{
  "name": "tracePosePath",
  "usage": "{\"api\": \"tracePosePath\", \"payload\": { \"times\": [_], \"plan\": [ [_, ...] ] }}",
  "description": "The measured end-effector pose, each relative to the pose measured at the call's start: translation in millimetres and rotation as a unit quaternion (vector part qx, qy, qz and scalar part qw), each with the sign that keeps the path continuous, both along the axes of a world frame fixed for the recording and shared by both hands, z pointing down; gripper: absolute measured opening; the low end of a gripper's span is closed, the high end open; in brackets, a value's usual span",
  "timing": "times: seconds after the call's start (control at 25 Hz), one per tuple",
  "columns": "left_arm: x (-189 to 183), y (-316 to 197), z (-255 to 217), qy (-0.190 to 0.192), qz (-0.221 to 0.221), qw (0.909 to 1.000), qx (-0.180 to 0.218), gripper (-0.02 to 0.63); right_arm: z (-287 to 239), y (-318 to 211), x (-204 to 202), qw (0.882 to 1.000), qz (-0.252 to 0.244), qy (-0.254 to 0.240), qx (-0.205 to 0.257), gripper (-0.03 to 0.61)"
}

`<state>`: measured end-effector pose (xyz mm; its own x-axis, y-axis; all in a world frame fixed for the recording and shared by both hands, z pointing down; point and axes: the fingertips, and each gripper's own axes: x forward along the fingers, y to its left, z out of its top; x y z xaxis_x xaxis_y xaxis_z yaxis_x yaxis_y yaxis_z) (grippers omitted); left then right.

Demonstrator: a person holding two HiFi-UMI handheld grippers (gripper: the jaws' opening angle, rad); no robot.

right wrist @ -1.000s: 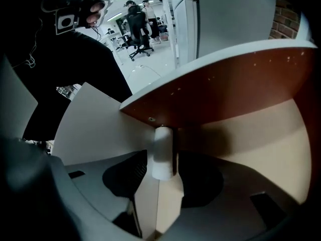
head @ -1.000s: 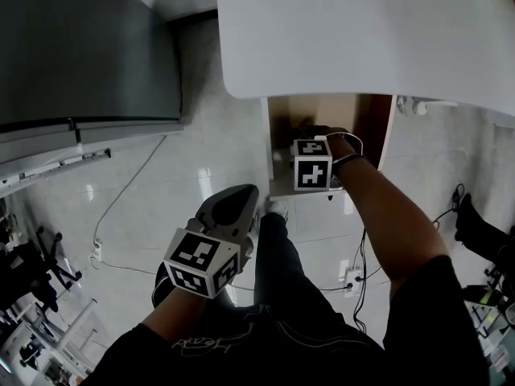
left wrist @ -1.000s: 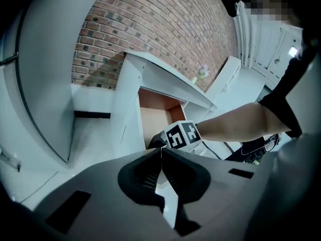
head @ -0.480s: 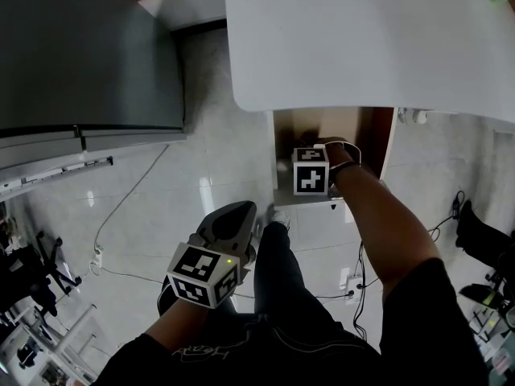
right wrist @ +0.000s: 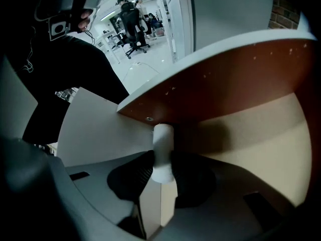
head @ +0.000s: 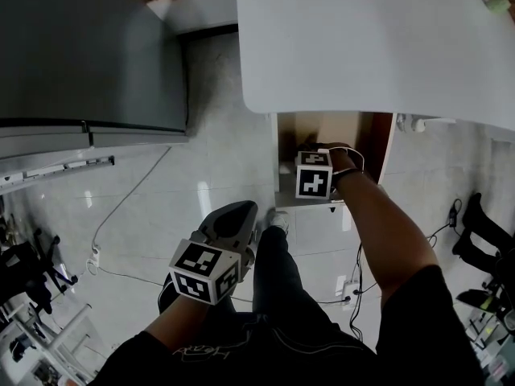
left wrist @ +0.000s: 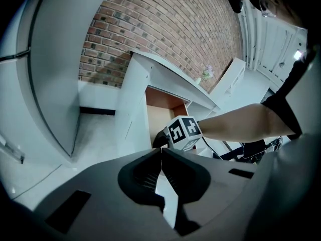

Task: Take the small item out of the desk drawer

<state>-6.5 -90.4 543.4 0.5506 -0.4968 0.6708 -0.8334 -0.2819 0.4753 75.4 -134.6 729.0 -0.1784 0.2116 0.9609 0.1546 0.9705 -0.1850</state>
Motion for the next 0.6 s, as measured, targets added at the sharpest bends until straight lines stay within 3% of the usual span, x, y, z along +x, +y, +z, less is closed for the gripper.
{"api": "tracePosePath", "payload": {
  "times": [0.28,0.6],
  "plan": [
    [5.7,1.4,-28.5,0.014,-0.006,0.9999,-0.007,0.023,-52.8,-3.9,5.9,0.999,0.005,-0.015,0.037,0.126],
    [8.5,-7.4,-90.1,0.010,0.005,0.9996,0.024,0.023,-160.5,-12.6,2.5,0.992,0.072,-0.060,0.083,0.126]
  ]
}}
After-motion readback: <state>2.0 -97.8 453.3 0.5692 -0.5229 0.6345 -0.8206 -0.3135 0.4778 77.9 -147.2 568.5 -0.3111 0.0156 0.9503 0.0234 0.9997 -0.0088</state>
